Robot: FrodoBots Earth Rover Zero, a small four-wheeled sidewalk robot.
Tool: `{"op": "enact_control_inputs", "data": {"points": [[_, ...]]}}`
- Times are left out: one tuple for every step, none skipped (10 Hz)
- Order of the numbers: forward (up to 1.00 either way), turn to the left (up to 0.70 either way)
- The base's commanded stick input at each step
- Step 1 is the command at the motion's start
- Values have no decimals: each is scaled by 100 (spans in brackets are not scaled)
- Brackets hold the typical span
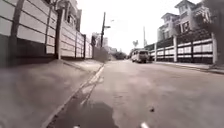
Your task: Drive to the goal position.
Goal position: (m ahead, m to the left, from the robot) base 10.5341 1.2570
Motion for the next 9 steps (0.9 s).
{"op": "enact_control_inputs", "data": {"points": [[70,0],[70,0],[70,0],[70,0],[70,0],[70,0],[70,0],[70,0],[70,0]]}}
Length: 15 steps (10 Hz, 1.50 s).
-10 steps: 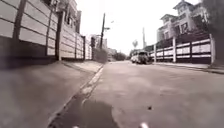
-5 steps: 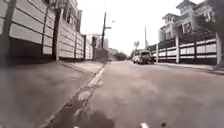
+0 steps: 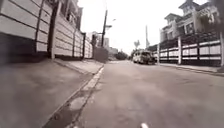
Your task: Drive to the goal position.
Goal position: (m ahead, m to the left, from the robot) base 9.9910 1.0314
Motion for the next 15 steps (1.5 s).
{"op": "enact_control_inputs", "data": {"points": [[70,0],[70,-1],[70,-2],[70,-2],[70,-1],[70,0],[70,0],[70,0],[70,0],[70,0],[70,0],[70,0],[70,0],[70,0],[70,0]]}}
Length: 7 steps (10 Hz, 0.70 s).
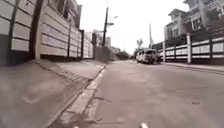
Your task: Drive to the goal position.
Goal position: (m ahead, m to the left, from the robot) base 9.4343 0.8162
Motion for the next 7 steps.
{"op": "enact_control_inputs", "data": {"points": [[70,0],[70,0],[70,0],[70,0],[70,0],[70,0],[70,0]]}}
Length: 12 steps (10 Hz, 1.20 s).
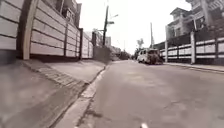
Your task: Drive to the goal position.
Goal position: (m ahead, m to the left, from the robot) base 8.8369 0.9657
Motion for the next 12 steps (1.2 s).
{"op": "enact_control_inputs", "data": {"points": [[70,0],[70,-1],[70,-5],[70,-10],[70,-10],[70,-2],[70,0],[70,0],[70,0],[70,0],[70,0],[70,0]]}}
